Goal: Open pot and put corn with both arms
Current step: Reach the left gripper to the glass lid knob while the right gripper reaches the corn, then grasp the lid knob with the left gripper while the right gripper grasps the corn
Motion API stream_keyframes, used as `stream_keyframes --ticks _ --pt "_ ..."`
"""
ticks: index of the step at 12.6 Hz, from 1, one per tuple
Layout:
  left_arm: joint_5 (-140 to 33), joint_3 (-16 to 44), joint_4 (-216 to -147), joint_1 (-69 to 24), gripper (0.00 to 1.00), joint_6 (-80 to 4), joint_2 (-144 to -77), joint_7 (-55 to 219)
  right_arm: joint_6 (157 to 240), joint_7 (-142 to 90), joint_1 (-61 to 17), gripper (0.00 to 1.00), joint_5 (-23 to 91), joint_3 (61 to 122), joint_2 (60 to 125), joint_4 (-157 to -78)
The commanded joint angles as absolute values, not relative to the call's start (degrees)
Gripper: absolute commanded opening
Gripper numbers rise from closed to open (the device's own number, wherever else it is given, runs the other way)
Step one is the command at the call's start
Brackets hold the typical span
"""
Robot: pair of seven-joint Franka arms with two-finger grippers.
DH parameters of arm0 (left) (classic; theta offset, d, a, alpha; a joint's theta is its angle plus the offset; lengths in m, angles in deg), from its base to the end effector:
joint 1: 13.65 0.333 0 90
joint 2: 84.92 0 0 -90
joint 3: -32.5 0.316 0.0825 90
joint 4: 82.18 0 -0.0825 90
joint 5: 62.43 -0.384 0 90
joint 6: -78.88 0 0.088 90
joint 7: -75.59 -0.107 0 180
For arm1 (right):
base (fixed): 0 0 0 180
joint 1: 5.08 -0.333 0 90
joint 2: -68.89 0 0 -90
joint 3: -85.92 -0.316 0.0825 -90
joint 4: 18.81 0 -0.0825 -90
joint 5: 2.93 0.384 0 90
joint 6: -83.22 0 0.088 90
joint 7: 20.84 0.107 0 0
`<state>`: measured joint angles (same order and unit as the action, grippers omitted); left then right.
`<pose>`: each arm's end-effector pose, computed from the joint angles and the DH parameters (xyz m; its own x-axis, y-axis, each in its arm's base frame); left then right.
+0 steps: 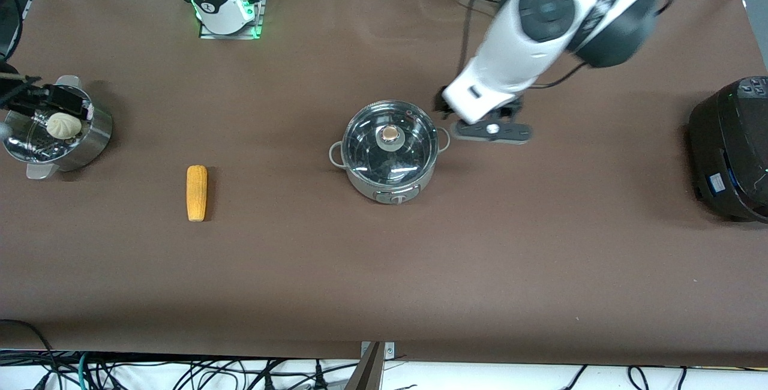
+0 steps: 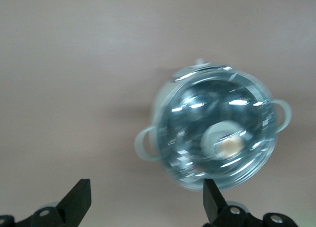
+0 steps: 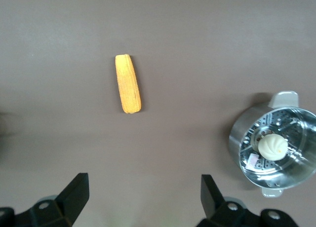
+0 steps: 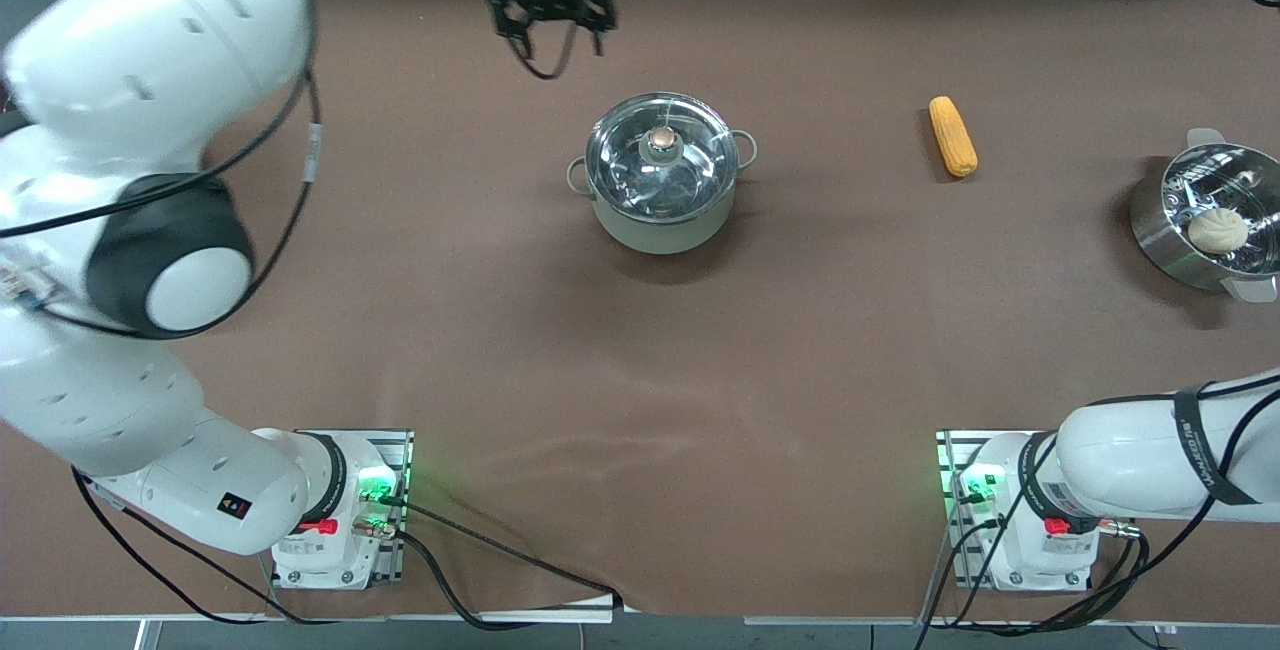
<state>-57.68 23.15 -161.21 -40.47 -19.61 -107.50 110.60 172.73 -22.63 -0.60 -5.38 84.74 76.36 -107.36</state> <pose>0.5482 -0.3880 0.4887 0.9923 -0.0007 -0.1238 0.0103 -0.9961 0.0881 0.5874 -0.0392 0.5612 0.9931 -0.0262 -0.1145 -0.0222 -0.9991 0.0363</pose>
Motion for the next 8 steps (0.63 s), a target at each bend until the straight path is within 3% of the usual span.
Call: stream_keyframes --ticks 1,4,8 --pt "-58.57 23.80 -154.86 -45.54 1.00 -25.32 -116.80 115.14 174.35 -22.42 -1.48 1.00 -4.44 83.63 84.24 -106.08" --pt "-59.87 24.06 -155.21 -49.85 1.00 -28.25 -120.77 115.14 187.42 -22.68 -2.00 1.00 -1.09 83.54 94.61 -107.83" --pt "-63.66 23.80 -155.91 -51.27 1.00 -28.08 -122.10 114.26 195.87 -22.95 -2.01 1.00 -0.91 83.54 102.71 -110.56"
